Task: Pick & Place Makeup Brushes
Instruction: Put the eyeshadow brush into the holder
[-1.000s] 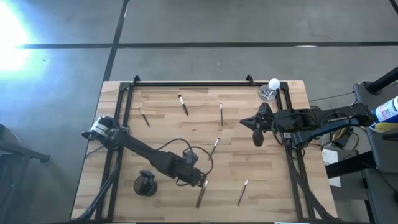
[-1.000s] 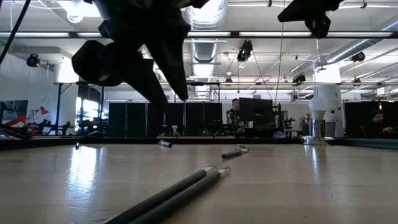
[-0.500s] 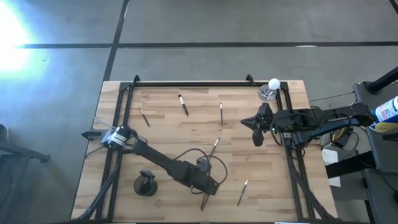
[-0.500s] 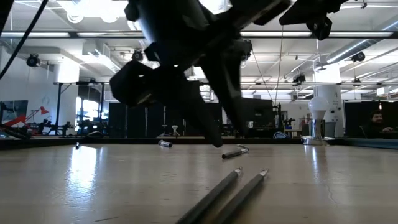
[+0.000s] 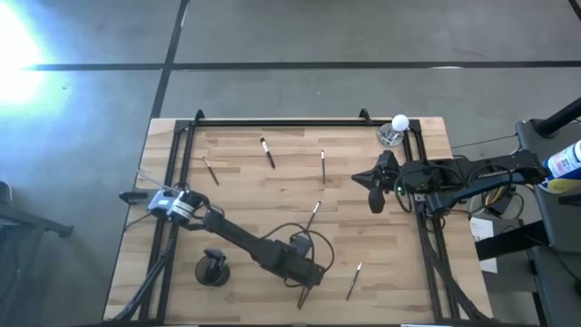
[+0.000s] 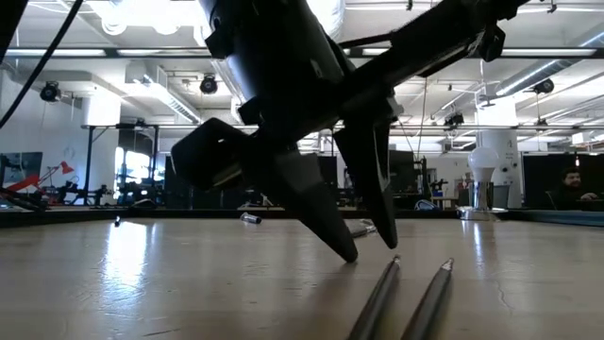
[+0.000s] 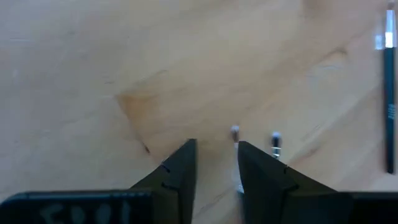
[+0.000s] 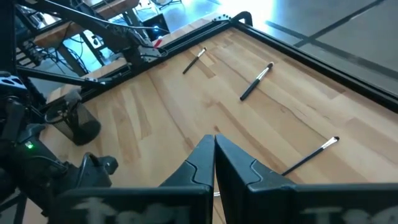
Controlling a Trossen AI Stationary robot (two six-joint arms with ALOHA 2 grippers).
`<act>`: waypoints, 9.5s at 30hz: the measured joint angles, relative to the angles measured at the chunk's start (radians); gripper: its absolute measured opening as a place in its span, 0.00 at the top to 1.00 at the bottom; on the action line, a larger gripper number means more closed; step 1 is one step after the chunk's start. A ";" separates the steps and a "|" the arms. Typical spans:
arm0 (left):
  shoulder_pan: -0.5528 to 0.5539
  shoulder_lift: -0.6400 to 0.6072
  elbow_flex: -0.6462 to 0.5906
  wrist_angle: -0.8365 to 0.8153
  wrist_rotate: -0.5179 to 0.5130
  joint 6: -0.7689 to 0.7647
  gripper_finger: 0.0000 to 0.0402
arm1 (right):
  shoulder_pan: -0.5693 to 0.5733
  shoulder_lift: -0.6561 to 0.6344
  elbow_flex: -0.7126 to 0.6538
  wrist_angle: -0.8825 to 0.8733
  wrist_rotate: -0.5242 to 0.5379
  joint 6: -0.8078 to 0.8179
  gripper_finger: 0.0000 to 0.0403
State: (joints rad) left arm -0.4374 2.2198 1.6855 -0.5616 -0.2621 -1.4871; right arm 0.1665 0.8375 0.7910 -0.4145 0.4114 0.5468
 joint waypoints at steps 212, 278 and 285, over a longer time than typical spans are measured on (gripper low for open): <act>0.049 -0.489 -0.251 0.562 -0.715 0.489 1.00 | 0.246 0.254 -0.312 0.925 -0.131 0.355 0.65; 0.165 -0.582 -0.235 0.771 -0.208 0.843 0.97 | 0.219 0.309 -0.015 0.675 -0.181 -0.005 0.97; 0.174 -0.632 -0.217 0.646 -0.154 0.891 0.99 | 0.210 0.248 -0.012 0.567 -0.236 -0.162 0.97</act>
State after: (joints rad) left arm -0.2634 1.5874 1.4685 0.0849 -0.4158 -0.5958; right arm 0.3766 1.0855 0.7792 0.1526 0.1754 0.3844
